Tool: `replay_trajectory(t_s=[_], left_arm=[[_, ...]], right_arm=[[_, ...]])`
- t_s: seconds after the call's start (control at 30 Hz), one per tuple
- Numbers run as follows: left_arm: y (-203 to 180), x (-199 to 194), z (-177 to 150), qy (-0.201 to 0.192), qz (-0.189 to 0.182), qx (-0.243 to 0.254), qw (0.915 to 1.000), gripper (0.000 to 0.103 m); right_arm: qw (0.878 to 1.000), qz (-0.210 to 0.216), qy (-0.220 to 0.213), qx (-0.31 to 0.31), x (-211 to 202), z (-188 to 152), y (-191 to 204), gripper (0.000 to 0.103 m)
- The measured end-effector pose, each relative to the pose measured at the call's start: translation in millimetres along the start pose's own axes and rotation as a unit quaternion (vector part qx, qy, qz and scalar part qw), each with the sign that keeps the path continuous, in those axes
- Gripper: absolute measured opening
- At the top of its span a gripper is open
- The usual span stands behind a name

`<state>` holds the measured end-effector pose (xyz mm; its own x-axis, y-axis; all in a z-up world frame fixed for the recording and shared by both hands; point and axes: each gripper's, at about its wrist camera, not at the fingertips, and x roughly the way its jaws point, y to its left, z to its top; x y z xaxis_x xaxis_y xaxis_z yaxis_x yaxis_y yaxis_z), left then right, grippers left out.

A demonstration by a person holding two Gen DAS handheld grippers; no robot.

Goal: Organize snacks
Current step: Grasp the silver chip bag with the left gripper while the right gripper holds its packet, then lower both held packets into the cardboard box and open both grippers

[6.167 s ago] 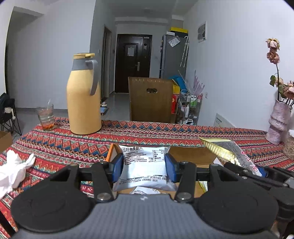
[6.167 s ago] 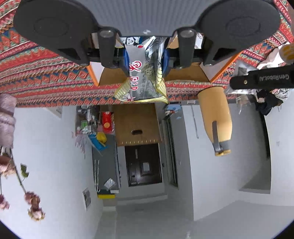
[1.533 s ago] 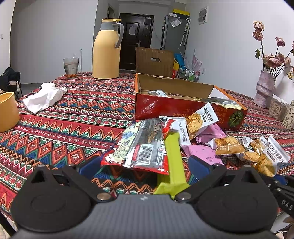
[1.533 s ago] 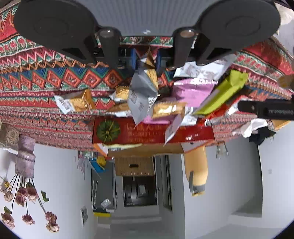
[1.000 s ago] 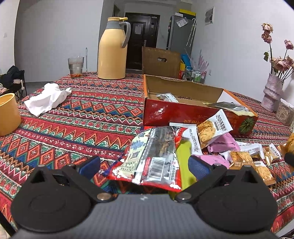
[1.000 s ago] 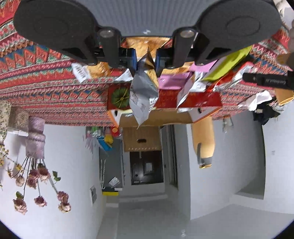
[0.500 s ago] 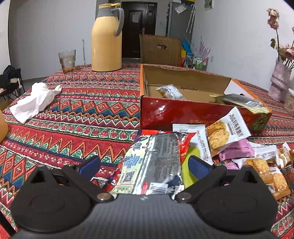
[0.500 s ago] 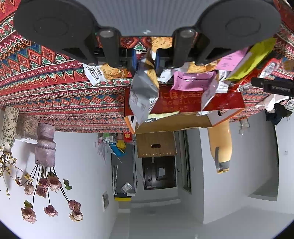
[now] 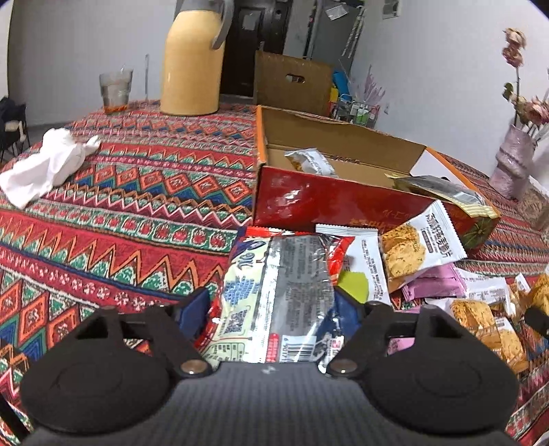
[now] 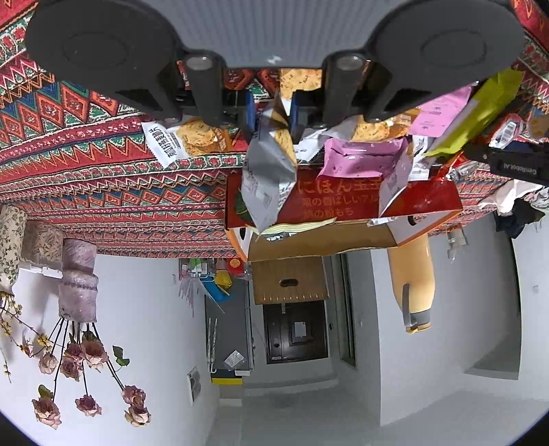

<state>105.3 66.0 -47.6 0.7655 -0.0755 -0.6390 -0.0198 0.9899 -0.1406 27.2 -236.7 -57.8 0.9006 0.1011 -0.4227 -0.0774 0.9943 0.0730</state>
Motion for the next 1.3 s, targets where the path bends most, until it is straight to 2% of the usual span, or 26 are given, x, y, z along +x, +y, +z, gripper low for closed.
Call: replay_trajectory(t_s=[0.17, 0.23, 0.27, 0.3, 0.33, 0.57, 0.67, 0.7, 0.73, 0.8, 0.97, 1.0, 1.03, 1.07, 1.2, 1.3], left_arm=[[-4.5, -5.4, -1.3, -0.013, 0.000, 0.011, 0.9999, 0.058], [-6.2, -8.1, -2.3, -0.018, -0.002, 0.016, 0.9997, 0.049], [-7.3, -9.8, -2.8, -0.022, -0.001, 0.019, 0.9996, 0.048], [-8.8, -11.5, -3.1, -0.026, 0.002, 0.024, 0.9994, 0.044], [-10.7, -14.9, -3.5, -0.035, 0.001, 0.029, 0.9990, 0.034], [-11.9, -19.2, -3.9, -0.039, 0.003, 0.033, 0.9987, 0.033], [-10.0, -19.5, -4.1, -0.037, 0.013, 0.028, 0.9988, 0.048], [-9.3, -19.6, -3.6, -0.037, 0.014, 0.028, 0.9988, 0.062], [-8.0, -19.4, -2.5, -0.036, 0.020, 0.025, 0.9988, 0.081], [-5.7, -16.0, 0.4, -0.032, 0.035, 0.027, 0.9985, 0.093], [4.2, 9.1, 9.9, 0.027, 0.033, 0.020, 0.9989, 0.090], [6.9, 12.6, 11.1, 0.031, 0.029, 0.014, 0.9990, 0.085], [9.3, 15.8, 11.8, 0.040, 0.024, 0.010, 0.9989, 0.072], [11.4, 17.7, 11.9, 0.044, 0.015, 0.006, 0.9989, 0.073], [12.2, 12.6, 7.2, 0.031, 0.007, 0.006, 0.9995, 0.055], [11.3, 9.0, 4.3, 0.024, 0.010, 0.009, 0.9996, 0.055]], right_arm=[[1.000, 0.000, 0.001, 0.001, -1.5, -1.3, 0.3, 0.018], [1.000, 0.001, 0.000, 0.001, -2.3, -1.6, 0.2, 0.018], [1.000, 0.001, 0.000, 0.002, -2.7, -1.7, 0.2, 0.018], [1.000, 0.001, -0.001, 0.001, -3.1, -1.8, 0.5, 0.018], [1.000, 0.002, -0.001, 0.001, -3.5, -1.8, 0.6, 0.018], [1.000, 0.002, -0.002, 0.002, -5.9, -2.9, 0.7, 0.018], [1.000, 0.003, -0.002, 0.002, -6.0, -3.1, 0.9, 0.018], [1.000, 0.002, -0.002, 0.002, -6.0, -3.1, 0.9, 0.018], [1.000, 0.003, -0.002, 0.002, -6.1, -3.1, 0.8, 0.018], [1.000, 0.003, -0.002, 0.002, -6.9, -3.5, 0.7, 0.018], [1.000, 0.004, -0.001, 0.002, -8.8, -4.6, 1.0, 0.018], [1.000, 0.004, -0.001, 0.003, -8.7, -4.6, 0.9, 0.018], [1.000, 0.004, -0.001, 0.003, -8.9, -4.8, 1.1, 0.018], [1.000, 0.004, -0.001, 0.003, -8.6, -5.0, 1.7, 0.018], [1.000, 0.004, 0.001, 0.004, -7.6, -5.4, 2.1, 0.019], [1.000, 0.005, 0.001, 0.004, -7.5, -5.6, 2.4, 0.018]])
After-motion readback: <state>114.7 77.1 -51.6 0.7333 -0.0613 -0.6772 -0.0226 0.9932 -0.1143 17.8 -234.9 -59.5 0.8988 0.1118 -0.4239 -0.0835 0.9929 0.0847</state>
